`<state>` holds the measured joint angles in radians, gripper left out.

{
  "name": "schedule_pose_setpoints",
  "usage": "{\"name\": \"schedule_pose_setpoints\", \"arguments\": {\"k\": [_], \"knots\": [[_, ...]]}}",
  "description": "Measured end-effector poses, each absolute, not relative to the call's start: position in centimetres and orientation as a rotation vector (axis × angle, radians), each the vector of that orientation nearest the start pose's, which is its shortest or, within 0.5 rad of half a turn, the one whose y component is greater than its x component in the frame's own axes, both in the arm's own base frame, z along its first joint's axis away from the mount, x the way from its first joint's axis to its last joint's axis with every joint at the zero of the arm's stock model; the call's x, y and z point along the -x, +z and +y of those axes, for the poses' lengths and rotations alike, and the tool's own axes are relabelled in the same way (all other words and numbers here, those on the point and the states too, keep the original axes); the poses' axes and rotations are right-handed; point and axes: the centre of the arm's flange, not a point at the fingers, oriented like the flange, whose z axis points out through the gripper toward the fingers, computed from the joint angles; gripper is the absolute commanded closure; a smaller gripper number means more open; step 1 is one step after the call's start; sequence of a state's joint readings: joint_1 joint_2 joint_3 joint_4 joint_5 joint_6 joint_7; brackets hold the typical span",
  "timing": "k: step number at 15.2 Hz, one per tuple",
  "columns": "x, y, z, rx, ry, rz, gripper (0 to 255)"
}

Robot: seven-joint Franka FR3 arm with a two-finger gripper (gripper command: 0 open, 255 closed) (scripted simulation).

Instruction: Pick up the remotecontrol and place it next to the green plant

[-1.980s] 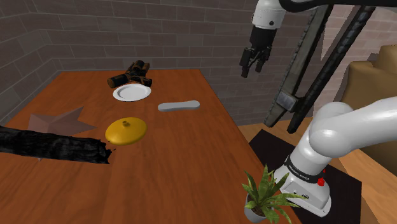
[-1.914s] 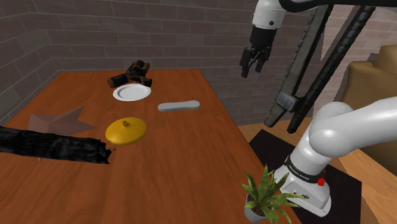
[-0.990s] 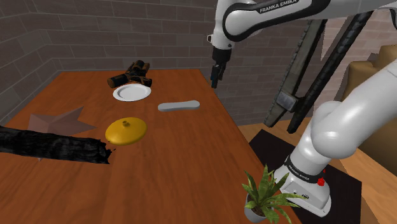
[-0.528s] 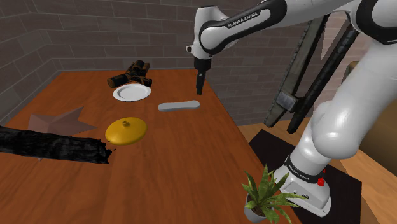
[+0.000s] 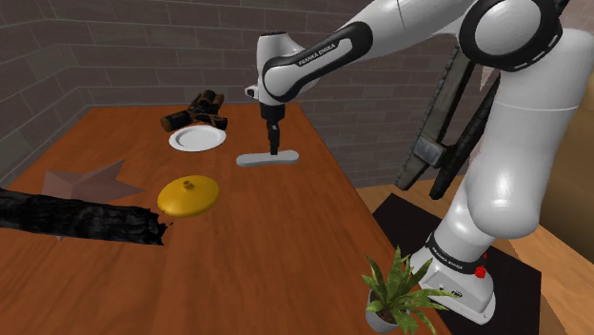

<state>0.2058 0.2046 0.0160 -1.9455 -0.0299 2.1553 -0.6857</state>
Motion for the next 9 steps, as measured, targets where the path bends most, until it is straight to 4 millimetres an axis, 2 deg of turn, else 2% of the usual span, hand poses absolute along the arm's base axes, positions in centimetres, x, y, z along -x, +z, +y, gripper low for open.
{"name": "schedule_pose_setpoints", "arguments": {"k": [4, 9], "knots": [[-59.3, 35.5, 13.9, 2.806, 0.001, -1.461, 0], [-59.4, 33.2, 13.8, 2.805, 0.001, -1.464, 0]]}}
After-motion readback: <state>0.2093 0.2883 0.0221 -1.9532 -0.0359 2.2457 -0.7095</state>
